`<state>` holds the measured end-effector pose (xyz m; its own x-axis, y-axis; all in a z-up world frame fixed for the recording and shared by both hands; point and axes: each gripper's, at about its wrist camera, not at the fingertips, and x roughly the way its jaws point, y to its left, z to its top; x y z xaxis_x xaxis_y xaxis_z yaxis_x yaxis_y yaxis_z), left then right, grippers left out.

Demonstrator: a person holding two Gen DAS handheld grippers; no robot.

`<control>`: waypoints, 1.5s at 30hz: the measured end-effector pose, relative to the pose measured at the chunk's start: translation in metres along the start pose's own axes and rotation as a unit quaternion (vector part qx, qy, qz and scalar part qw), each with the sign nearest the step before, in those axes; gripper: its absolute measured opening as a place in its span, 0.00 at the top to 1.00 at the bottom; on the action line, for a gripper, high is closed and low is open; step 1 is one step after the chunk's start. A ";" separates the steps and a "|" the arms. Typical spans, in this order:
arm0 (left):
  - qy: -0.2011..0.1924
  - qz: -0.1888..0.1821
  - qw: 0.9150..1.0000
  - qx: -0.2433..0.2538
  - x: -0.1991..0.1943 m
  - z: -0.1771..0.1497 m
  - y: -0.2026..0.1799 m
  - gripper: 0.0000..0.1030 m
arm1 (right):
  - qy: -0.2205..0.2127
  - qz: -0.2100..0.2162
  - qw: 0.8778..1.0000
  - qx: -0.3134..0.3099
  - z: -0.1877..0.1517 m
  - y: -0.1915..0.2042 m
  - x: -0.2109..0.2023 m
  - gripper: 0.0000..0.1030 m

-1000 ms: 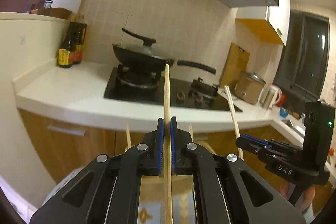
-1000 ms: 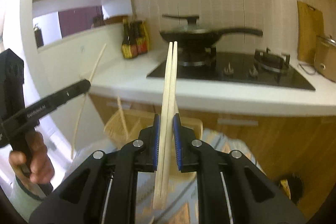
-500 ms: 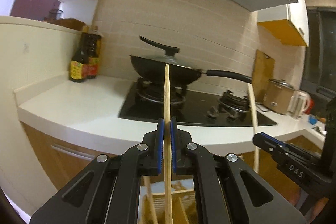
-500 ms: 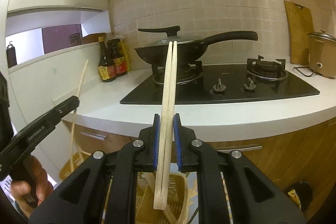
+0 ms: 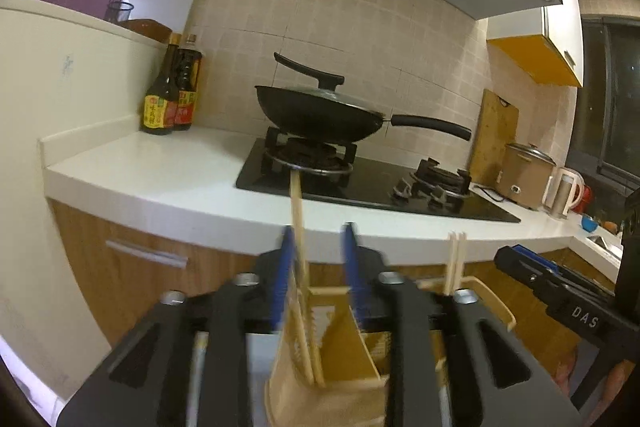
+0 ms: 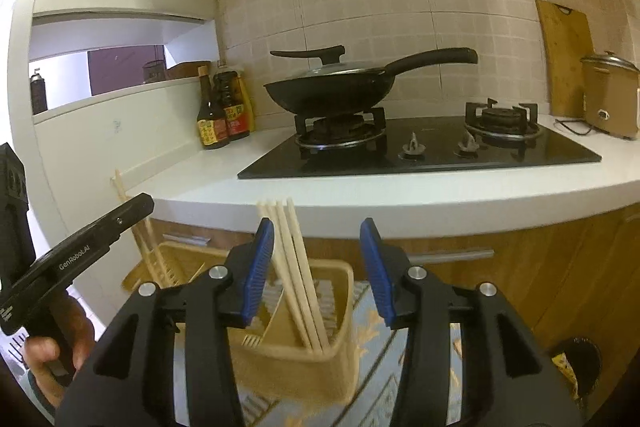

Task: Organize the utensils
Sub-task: 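Open both tools to drop the chopsticks into the basket, then grasp a clear plastic spoon by the handle with each tool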

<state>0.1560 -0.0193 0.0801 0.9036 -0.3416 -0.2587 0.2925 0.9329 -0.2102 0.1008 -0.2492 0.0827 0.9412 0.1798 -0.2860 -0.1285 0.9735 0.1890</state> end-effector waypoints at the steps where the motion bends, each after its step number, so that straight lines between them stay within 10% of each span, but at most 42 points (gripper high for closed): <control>1: -0.002 0.001 1.000 0.000 -0.009 -0.002 0.000 0.55 | 0.004 0.000 1.000 0.002 -0.003 0.000 -0.006 0.60; 18: 0.092 -0.031 0.994 -0.051 -0.104 -0.059 0.009 0.52 | 0.088 -0.034 0.995 -0.022 -0.067 0.026 -0.100 0.60; 32: 0.313 -0.055 0.947 -0.043 -0.122 -0.163 -0.011 0.61 | 0.281 -0.012 0.959 0.044 -0.168 0.011 -0.122 0.60; 45: 0.353 0.001 0.932 0.081 -0.129 -0.196 -0.070 0.68 | 0.363 -0.035 0.931 -0.017 -0.202 0.051 -0.127 0.79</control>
<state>-0.0421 -0.0631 -0.0564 0.4904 -0.2762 -0.8266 0.3852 0.9195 -0.0787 -0.0887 -0.1935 -0.0607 0.4909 0.1519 -0.8579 -0.0957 0.9881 0.1203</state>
